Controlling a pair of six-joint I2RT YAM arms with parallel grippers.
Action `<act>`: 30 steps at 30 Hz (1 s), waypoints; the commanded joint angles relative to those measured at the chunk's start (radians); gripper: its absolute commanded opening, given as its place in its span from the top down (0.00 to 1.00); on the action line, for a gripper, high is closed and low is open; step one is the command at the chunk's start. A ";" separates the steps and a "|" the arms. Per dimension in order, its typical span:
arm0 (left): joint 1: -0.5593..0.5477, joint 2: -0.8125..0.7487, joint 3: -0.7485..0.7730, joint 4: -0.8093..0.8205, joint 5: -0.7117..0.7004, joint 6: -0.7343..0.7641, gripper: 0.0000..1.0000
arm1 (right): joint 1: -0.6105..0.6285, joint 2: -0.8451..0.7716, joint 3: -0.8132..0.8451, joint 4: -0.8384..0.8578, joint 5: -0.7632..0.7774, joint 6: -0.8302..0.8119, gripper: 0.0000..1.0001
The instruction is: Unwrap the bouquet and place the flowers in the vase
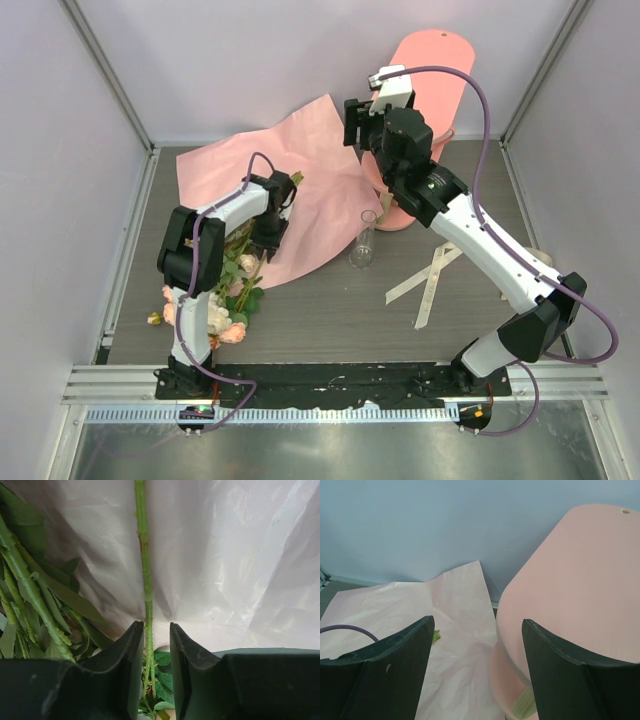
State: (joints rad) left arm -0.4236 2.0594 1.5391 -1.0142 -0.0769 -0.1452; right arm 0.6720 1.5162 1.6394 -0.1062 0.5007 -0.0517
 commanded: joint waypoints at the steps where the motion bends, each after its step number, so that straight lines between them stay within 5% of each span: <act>1: 0.016 0.007 -0.002 -0.012 0.032 0.025 0.69 | 0.001 -0.013 -0.004 0.063 -0.007 -0.017 0.23; 12: 0.028 0.051 0.003 -0.014 0.028 0.035 0.80 | 0.001 -0.021 -0.023 0.082 -0.005 -0.036 0.23; 19: 0.026 0.062 -0.002 -0.006 0.000 0.038 0.75 | 0.001 -0.022 -0.032 0.089 -0.004 -0.048 0.23; 24: 0.025 0.076 0.016 -0.018 -0.009 0.044 0.84 | 0.001 -0.024 -0.033 0.091 -0.002 -0.053 0.23; 27: 0.020 0.056 0.021 -0.014 -0.029 0.044 0.99 | 0.001 -0.031 -0.038 0.092 -0.002 -0.056 0.23; 30: 0.016 0.005 0.026 -0.004 -0.043 0.044 1.00 | 0.001 -0.036 -0.043 0.091 0.004 -0.060 0.23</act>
State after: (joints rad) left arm -0.4107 2.1006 1.5520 -1.0260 -0.0612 -0.1181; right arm 0.6720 1.5162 1.6016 -0.0731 0.4957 -0.0994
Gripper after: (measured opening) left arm 0.022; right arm 0.767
